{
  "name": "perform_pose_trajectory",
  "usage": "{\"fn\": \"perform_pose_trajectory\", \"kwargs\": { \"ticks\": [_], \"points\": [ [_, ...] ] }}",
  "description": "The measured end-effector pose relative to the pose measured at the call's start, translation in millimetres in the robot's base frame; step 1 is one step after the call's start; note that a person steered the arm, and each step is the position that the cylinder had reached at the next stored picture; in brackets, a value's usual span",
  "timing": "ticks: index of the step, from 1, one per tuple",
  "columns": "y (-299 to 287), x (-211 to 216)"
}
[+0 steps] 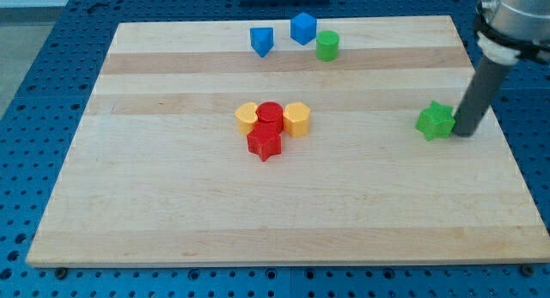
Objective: Push the green star towards the bottom center
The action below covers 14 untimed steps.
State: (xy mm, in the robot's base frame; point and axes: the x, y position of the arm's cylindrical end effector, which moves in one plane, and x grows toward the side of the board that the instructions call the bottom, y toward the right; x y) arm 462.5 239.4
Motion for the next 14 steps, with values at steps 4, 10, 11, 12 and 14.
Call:
{"fn": "perform_pose_trajectory", "kwargs": {
  "ticks": [4, 10, 11, 12, 14],
  "points": [
    [3.0, -101.2],
    [-10.3, 13.5],
    [-10.3, -10.2],
    [-31.7, -18.5],
    [-50.3, 52.0]
  ]
}}
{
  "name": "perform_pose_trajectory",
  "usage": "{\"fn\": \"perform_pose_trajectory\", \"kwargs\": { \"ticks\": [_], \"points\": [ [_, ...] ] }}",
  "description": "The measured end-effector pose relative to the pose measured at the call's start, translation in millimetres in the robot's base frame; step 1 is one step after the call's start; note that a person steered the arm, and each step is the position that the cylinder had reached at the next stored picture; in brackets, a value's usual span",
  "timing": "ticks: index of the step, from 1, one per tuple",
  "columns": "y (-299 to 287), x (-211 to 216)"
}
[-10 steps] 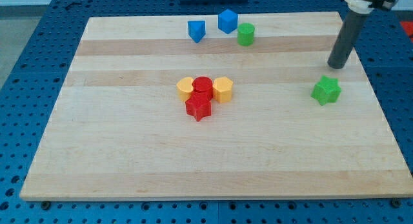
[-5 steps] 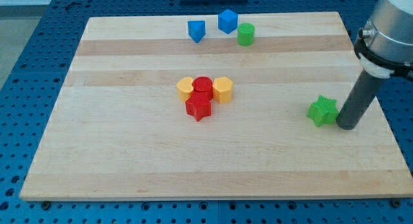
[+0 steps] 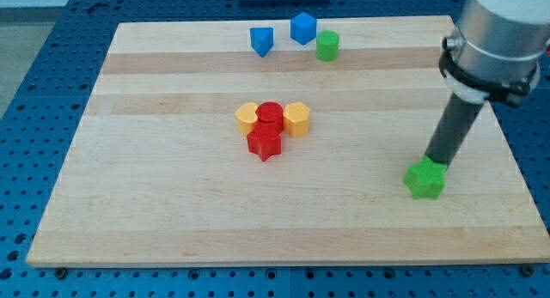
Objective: Push the green star towards the bottom center
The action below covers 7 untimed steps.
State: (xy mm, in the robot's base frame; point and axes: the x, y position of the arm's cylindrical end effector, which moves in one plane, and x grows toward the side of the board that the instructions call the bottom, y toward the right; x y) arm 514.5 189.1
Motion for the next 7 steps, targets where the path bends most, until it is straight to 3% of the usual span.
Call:
{"fn": "perform_pose_trajectory", "kwargs": {
  "ticks": [2, 5, 6, 7],
  "points": [
    [28.7, 65.2],
    [30.0, 23.3],
    [14.5, 25.0],
    [-39.0, 43.6]
  ]
}}
